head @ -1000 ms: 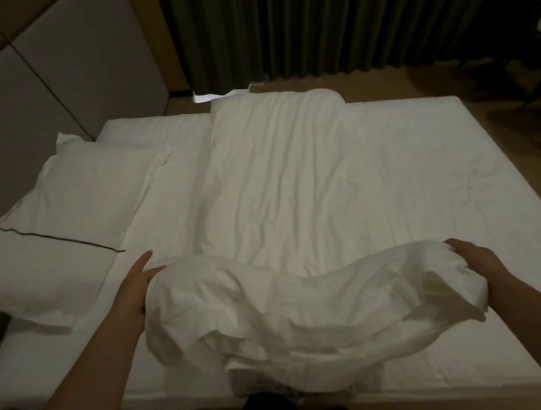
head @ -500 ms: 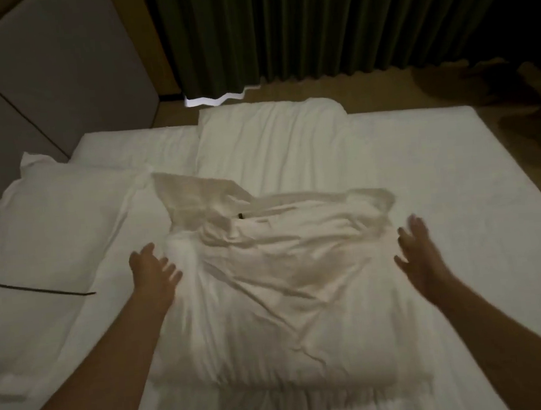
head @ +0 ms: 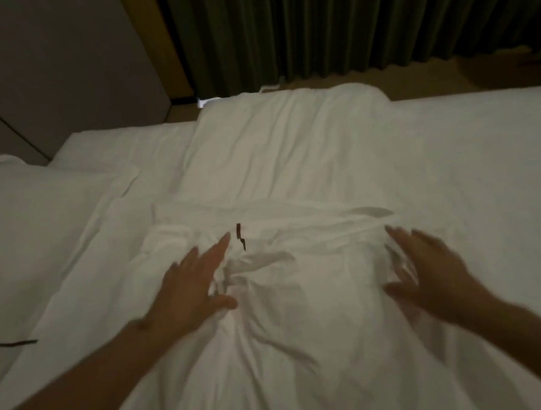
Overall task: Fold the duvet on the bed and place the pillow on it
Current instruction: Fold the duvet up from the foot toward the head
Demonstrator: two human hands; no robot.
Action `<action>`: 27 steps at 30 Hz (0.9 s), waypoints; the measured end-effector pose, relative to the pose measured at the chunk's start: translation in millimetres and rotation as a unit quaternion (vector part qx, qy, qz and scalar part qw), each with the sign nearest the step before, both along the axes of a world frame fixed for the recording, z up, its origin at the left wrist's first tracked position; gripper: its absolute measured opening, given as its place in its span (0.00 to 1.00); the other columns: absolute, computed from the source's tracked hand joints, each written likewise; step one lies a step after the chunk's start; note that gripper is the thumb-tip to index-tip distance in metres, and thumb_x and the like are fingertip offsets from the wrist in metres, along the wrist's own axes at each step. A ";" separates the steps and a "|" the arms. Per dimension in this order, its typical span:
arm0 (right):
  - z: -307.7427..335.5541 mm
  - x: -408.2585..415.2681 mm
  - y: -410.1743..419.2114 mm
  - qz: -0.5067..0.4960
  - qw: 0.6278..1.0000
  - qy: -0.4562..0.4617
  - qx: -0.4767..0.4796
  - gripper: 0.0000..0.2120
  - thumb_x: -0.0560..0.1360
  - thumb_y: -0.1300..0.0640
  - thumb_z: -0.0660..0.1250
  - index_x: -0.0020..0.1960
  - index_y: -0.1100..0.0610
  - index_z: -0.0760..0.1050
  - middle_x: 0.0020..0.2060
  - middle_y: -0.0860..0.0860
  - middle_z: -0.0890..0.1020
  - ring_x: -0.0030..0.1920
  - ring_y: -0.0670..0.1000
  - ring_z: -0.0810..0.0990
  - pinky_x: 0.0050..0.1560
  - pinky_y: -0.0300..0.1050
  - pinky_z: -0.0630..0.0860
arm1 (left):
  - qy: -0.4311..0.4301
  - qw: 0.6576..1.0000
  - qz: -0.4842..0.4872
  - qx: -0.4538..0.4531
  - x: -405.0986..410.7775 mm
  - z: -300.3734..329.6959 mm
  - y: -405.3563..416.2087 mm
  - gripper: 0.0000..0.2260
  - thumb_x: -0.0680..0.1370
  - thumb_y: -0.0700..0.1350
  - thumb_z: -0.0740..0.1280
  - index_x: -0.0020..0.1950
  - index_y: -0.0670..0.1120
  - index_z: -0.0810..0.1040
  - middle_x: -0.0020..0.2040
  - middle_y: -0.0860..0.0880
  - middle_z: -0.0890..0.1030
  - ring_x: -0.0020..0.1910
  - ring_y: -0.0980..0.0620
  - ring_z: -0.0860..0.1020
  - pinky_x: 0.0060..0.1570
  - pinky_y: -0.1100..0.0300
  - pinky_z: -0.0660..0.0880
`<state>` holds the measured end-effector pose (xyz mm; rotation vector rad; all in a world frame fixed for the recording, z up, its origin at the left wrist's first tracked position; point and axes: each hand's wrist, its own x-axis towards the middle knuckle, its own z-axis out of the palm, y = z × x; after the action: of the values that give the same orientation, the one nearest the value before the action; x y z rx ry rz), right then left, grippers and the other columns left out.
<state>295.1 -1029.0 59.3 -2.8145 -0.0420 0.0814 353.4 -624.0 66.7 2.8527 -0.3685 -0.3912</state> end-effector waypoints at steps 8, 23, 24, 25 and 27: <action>-32.0 71.6 26.1 0.043 0.989 0.125 -0.068 0.54 0.55 0.15 0.53 0.74 0.43 0.55 0.65 0.47 0.76 0.66 0.50 0.74 0.69 0.54 0.60 | 0.034 0.996 -0.009 0.086 85.3 -31.4 29.2 0.62 0.57 0.74 0.74 0.76 0.66 0.34 0.73 0.47 0.69 0.71 0.43 0.67 0.70 0.44 0.60; 45.1 134.4 4.3 -0.090 0.979 -0.020 -0.180 0.27 0.74 0.37 0.65 0.66 0.51 0.72 0.57 0.58 0.78 0.58 0.61 0.76 0.60 0.58 0.68 | -0.133 0.988 -0.002 0.080 169.3 65.0 21.1 0.28 0.82 0.53 0.62 0.78 0.54 0.51 0.59 0.36 0.75 0.56 0.35 0.73 0.58 0.45 0.70; 27.9 130.8 3.4 -0.090 0.975 -0.002 -0.202 0.22 0.75 0.41 0.64 0.67 0.49 0.72 0.61 0.57 0.77 0.61 0.61 0.74 0.63 0.58 0.66 | -0.138 0.985 0.006 0.102 165.3 47.6 26.3 0.30 0.81 0.49 0.63 0.79 0.53 0.51 0.61 0.36 0.74 0.59 0.35 0.71 0.60 0.44 0.68; 11.5 123.9 0.1 -0.098 0.971 0.038 -0.215 0.19 0.76 0.43 0.63 0.66 0.46 0.74 0.61 0.55 0.77 0.61 0.60 0.74 0.64 0.58 0.66 | -0.122 0.986 0.021 0.113 159.5 28.4 37.6 0.33 0.80 0.47 0.65 0.79 0.54 0.49 0.63 0.37 0.74 0.62 0.35 0.70 0.63 0.43 0.66; -12.3 107.6 -8.1 -0.134 0.965 0.111 -0.196 0.15 0.75 0.41 0.64 0.59 0.45 0.77 0.58 0.53 0.78 0.59 0.58 0.75 0.62 0.57 0.66 | -0.052 0.994 0.073 0.065 144.5 -1.4 65.8 0.38 0.79 0.49 0.68 0.79 0.57 0.46 0.68 0.40 0.74 0.67 0.36 0.68 0.66 0.42 0.64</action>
<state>402.7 -1037.2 47.0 -3.1494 0.4538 0.3775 497.9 -558.2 65.3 3.0105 -0.1570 -0.2491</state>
